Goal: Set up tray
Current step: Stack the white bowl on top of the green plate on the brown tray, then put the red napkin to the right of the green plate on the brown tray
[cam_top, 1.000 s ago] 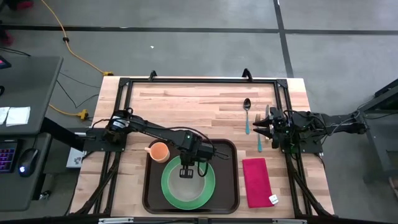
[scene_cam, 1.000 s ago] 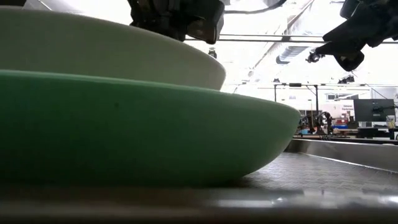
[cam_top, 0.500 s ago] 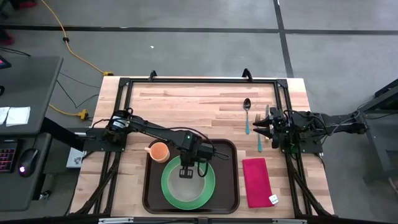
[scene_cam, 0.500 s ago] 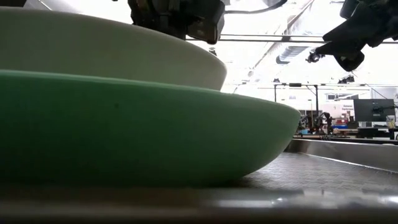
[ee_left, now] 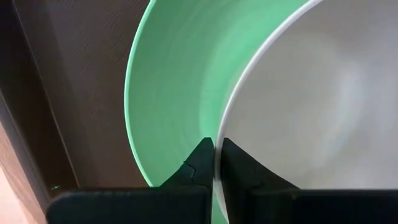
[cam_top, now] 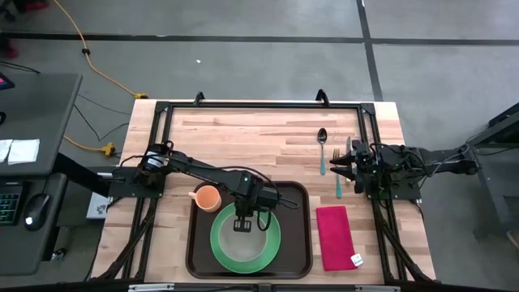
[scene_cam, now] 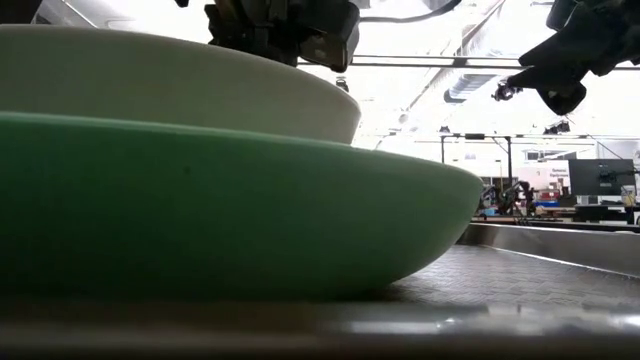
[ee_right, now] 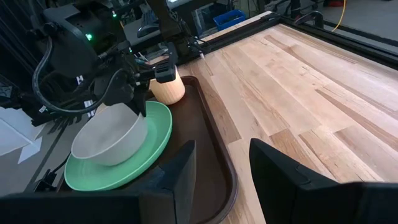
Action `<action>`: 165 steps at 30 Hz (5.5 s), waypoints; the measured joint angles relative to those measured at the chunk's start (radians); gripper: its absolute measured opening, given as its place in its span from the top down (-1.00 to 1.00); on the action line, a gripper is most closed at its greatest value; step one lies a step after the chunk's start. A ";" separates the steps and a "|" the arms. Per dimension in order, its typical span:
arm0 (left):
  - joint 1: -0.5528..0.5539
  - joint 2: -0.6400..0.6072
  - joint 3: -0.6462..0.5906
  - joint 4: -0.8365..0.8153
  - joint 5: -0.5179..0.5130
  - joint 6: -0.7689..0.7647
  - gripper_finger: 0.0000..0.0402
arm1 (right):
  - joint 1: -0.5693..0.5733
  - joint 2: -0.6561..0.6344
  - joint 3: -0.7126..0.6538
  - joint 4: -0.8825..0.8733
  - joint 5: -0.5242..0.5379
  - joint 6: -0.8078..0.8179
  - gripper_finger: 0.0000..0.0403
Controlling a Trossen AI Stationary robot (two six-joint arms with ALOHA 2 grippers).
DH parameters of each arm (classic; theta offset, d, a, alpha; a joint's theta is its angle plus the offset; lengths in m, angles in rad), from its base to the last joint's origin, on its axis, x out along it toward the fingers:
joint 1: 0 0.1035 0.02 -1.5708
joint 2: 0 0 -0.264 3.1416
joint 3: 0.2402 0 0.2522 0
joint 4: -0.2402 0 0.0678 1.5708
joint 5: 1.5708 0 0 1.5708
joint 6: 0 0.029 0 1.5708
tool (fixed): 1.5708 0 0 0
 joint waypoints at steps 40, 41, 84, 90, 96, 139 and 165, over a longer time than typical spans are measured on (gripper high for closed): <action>0.001 0.000 0.001 -0.022 0.013 -0.027 0.63 | 0.000 0.000 0.000 0.000 0.007 -0.016 0.36; 0.001 0.000 0.001 -0.022 0.013 -0.027 0.63 | 0.000 0.000 0.000 0.000 0.007 -0.016 0.36; 0.000 0.000 0.595 -0.413 -0.247 -0.028 0.63 | 0.000 0.000 0.000 0.000 0.007 -0.019 0.36; 0.000 0.000 0.594 -0.413 -0.247 -0.028 0.63 | 0.000 0.000 0.000 0.000 0.007 -0.019 0.36; 0.000 0.000 0.594 -0.413 -0.221 -0.014 0.63 | 0.000 0.000 0.000 0.000 0.007 -0.019 0.36; -0.026 -0.227 0.593 -0.412 -0.407 0.116 0.63 | 0.000 0.000 0.000 0.000 0.021 -0.019 0.36; -0.026 -0.494 0.331 -0.410 -0.433 0.101 0.63 | 0.000 0.000 0.000 0.000 0.022 -0.011 0.36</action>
